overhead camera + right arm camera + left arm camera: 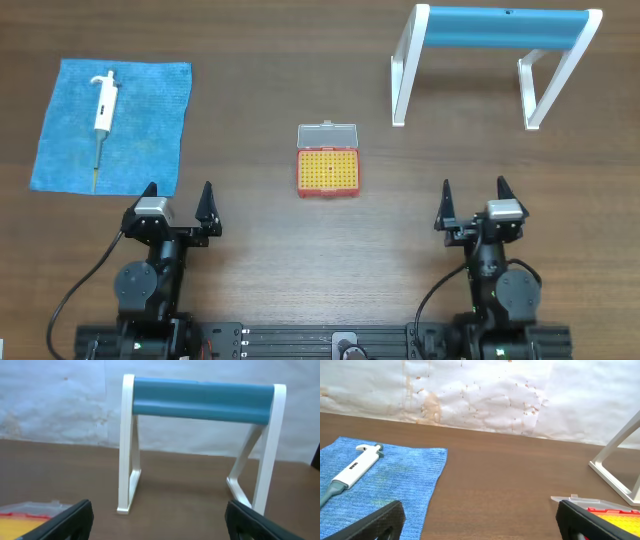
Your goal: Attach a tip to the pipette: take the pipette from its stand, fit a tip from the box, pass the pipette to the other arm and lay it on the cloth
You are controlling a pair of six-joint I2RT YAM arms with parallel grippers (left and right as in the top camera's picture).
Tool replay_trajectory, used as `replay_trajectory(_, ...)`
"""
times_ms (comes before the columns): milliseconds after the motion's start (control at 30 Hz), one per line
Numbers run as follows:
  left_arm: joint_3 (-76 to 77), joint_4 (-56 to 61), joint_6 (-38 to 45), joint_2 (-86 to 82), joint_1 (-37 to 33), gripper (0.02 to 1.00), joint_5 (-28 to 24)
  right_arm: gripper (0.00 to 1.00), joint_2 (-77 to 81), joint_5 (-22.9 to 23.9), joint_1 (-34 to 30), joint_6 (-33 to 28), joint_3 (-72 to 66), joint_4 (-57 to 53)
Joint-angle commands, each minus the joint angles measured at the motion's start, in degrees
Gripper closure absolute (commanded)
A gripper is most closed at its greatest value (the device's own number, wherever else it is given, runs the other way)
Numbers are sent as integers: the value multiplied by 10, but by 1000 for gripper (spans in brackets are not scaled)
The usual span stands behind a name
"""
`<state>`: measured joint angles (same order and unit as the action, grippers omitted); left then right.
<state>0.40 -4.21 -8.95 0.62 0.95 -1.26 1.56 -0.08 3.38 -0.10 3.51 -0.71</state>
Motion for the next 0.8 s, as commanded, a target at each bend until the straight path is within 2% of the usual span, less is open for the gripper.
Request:
replay_trajectory(33,-1,-4,9,-4,-2,42,9,154,-2,1,-2,-21,-33,0)
replay_trajectory(167,-1,-4,9,-4,-2,42,9,154,-2,3,-2,-24,-33,-35)
replay_trajectory(800,-1,-4,9,-4,-2,42,9,154,-3,-3,-2,-24,-33,-35)
